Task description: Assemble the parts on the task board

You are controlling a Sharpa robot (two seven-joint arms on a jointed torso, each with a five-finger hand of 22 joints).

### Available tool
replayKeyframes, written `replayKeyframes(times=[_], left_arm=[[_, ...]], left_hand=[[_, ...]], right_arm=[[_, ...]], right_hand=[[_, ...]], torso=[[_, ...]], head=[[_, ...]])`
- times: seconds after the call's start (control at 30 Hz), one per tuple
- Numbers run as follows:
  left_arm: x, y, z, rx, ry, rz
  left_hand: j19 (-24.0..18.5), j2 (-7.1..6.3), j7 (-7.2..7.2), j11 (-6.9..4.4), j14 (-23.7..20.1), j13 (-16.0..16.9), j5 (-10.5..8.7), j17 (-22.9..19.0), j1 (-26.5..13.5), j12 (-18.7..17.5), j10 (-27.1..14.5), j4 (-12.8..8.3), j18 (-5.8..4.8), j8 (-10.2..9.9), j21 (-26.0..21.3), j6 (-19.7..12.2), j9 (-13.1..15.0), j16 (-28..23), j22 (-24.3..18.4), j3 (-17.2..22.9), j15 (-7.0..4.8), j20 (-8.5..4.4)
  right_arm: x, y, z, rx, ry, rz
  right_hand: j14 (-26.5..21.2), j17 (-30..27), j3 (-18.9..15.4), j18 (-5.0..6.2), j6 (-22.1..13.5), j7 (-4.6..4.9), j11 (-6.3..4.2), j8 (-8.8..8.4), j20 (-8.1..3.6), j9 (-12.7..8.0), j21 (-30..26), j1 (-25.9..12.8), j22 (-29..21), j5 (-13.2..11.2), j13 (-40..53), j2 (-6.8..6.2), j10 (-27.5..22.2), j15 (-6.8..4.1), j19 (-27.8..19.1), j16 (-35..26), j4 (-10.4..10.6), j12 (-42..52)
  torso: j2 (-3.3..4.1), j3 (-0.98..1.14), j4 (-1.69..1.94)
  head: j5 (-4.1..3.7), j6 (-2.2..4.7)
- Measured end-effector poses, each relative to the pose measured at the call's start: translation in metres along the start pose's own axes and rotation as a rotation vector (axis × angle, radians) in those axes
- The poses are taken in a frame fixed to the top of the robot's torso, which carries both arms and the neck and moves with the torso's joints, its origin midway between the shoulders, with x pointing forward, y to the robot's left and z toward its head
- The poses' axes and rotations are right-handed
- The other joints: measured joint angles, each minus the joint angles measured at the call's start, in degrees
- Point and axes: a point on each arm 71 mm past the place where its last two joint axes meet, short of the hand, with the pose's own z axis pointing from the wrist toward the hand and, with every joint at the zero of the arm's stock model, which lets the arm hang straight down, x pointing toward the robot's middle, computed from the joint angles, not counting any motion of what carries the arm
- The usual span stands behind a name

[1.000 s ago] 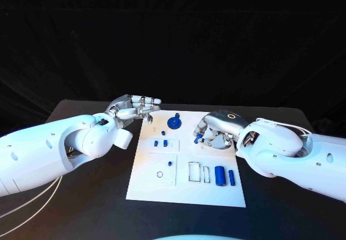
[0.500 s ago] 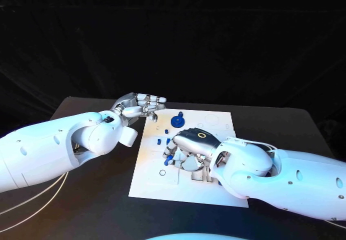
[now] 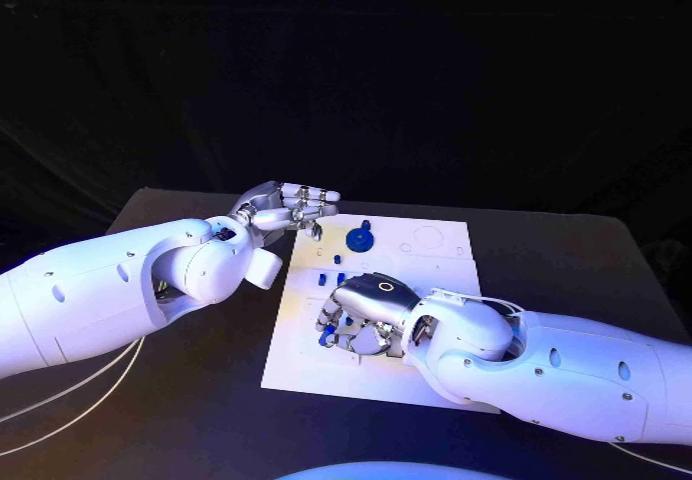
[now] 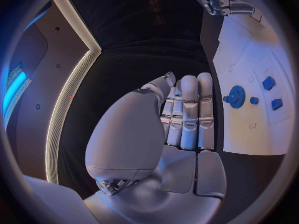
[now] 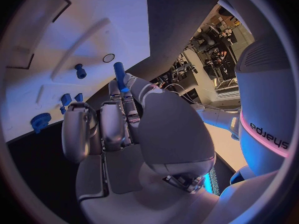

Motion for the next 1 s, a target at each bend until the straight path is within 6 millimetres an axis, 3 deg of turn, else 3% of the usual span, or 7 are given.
replayKeyframes(times=[0.57, 1.0], left_arm=[[-0.0006, 0.0, -0.0005, -0.001, 0.001, 0.0], [-0.0013, 0.0, -0.0008, -0.002, 0.0, 0.0]], left_hand=[[0.0, 0.0, 0.0, 0.0, 0.0, 0.03, 0.0, 0.01, 0.0, 0.0, 0.0, 0.0, 0.0, 0.0, 0.0, 0.0, 0.0, 0.0, 0.01, 0.0, 0.0, 0.0], [-0.2, 0.0, 0.0, 0.0, 0.0, 0.04, 0.0, 0.0, 0.0, 0.18, 0.0, 0.0, 0.0, 0.0, 0.0, 0.0, -0.03, 0.0, -0.07, 0.0, 0.0, 0.2]], right_arm=[[0.0041, -0.0095, 0.0004, 0.025, 0.025, -0.032], [0.0076, -0.0061, 0.0046, 0.025, 0.052, -0.058]], right_hand=[[0.0, 0.0, 0.15, 0.0, -0.01, -0.01, 0.09, -0.01, 0.0, 0.01, 0.0, 0.0, -0.01, -0.01, 0.06, 0.0, 0.09, 0.0, 0.0, 0.0, -0.16, -0.26], [0.0, -0.03, 0.15, 0.0, -0.02, -0.02, 0.1, -0.12, 0.0, 0.03, 0.0, 0.0, -0.01, 0.23, 0.1, 0.0, 0.1, 0.0, 0.0, 0.0, -0.18, -0.34]], torso=[[-0.04, 0.01, -0.04], [-0.06, 0.0, -0.05]], head=[[0.03, -0.32], [0.07, -0.36]])
